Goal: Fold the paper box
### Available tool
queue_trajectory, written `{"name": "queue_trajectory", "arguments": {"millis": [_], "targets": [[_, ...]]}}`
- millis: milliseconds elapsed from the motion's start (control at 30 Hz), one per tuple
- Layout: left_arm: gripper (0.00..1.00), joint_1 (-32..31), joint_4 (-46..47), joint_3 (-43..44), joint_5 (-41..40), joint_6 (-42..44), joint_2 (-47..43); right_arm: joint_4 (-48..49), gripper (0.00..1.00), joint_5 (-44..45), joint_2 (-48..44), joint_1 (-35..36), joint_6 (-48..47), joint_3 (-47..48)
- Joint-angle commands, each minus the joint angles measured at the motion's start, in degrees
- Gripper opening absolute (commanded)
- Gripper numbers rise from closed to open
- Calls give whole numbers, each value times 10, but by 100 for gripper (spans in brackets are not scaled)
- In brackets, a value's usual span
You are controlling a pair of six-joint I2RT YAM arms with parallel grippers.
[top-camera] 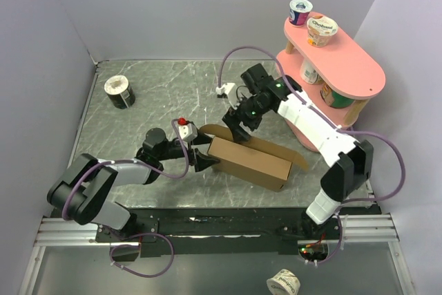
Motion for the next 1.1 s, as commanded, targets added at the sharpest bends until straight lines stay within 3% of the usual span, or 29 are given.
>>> {"name": "queue_trajectory", "arguments": {"millis": [0,167,233,300,567,800,1067], "targets": [[79,2,17,30,8,-20,13,70,86,-17,-62,7,51,-2],[79,3,-35,56,17,-13,22,66,89,-86,-64,7,46,-1],[79,4,-33,56,15,-12,24,57,98,-75,-57,11,41,-16],[79,5,-31,55,13,-12,24,65,100,-48,-62,14,31,-38],[74,10,-45,65,4,-36,33,137,100,40,-126,74,20,-139],[73,11,-39,63,-2,-46,39,144,99,54,-139,95,26,-183],[75,11,-37,48,-8,-34,30,159,87,56,-123,99,19,-207]]}}
